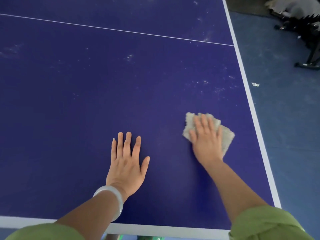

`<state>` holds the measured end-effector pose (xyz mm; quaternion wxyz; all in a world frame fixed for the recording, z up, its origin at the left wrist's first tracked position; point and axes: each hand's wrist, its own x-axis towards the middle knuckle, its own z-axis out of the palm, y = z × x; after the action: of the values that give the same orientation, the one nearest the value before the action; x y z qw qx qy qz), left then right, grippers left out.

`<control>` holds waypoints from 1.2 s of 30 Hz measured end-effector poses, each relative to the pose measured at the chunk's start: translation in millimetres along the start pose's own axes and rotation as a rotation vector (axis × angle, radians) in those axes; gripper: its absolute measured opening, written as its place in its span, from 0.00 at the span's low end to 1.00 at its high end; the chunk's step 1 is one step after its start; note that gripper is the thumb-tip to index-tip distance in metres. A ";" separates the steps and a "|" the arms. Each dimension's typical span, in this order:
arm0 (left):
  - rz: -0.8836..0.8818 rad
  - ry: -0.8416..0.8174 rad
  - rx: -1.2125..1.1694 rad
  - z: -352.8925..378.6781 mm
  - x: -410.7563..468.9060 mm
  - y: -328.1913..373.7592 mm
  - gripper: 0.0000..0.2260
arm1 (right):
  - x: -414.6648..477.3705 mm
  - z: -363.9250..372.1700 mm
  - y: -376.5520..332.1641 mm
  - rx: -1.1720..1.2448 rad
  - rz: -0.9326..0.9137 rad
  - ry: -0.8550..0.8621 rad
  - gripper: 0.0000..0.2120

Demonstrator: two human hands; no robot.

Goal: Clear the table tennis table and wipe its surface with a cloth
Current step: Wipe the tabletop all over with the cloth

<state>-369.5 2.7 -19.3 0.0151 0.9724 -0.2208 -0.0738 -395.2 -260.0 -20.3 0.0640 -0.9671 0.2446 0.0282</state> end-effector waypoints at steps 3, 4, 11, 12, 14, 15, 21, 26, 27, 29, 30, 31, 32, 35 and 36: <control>0.004 -0.004 -0.001 0.4 -0.7 -0.1 0.32 | -20.3 -10.5 57.4 0.160 0.425 0.023 0.27; 0.004 -0.003 -0.001 0.8 -0.4 -0.2 0.32 | -37.1 -8.6 55.9 0.171 0.473 0.027 0.27; 0.004 -0.008 0.006 2.2 -0.3 0.2 0.32 | -50.6 18.5 -77.6 -0.057 -0.237 -0.008 0.28; 0.003 -0.009 0.006 2.2 -0.1 0.4 0.32 | -30.3 15.3 -79.4 -0.062 -0.319 -0.031 0.28; 0.004 -0.011 0.001 2.7 0.1 -0.1 0.32 | 6.9 8.1 -59.1 -0.047 -0.286 -0.069 0.28; 0.007 -0.011 0.001 2.9 -0.5 -0.8 0.32 | 16.6 3.5 -40.3 -0.008 -0.173 -0.084 0.27; 0.013 -0.010 -0.019 3.9 -0.6 -2.5 0.31 | -66.8 6.3 -3.2 0.046 0.273 0.019 0.29; 0.041 -0.019 -0.044 1.5 -3.5 -5.8 0.31 | -86.4 22.2 -93.6 -0.037 -0.175 -0.012 0.29; 0.059 -0.008 -0.073 0.8 -3.6 -7.4 0.31 | -75.7 21.1 -97.2 -0.041 -0.239 -0.019 0.29; 0.093 0.039 -0.192 -0.9 -2.5 -14.9 0.29 | -50.2 17.7 -83.3 -0.069 -0.296 -0.031 0.29; 0.095 0.074 -0.240 -3.1 -1.3 -22.8 0.28 | -39.3 15.8 -70.3 -0.074 -0.255 -0.041 0.28; 0.074 0.121 -0.250 -5.4 0.0 -33.8 0.26 | -31.1 13.1 -55.9 -0.058 -0.159 -0.047 0.29; 0.014 0.165 -0.233 -8.1 1.1 -47.7 0.26 | -26.8 9.7 -42.7 -0.022 -0.033 -0.045 0.30; -0.290 0.130 -0.194 -13.1 1.8 -89.0 0.29 | -42.0 6.6 -29.2 0.071 0.252 -0.032 0.31; -0.345 0.105 -0.168 -11.7 0.9 -96.1 0.31 | -54.3 9.0 -38.8 0.065 0.264 -0.017 0.30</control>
<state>-325.9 88.9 -13.8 0.0950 0.9936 -0.0426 -0.0427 -424.6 -199.5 -20.3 0.0931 -0.9236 0.3701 0.0365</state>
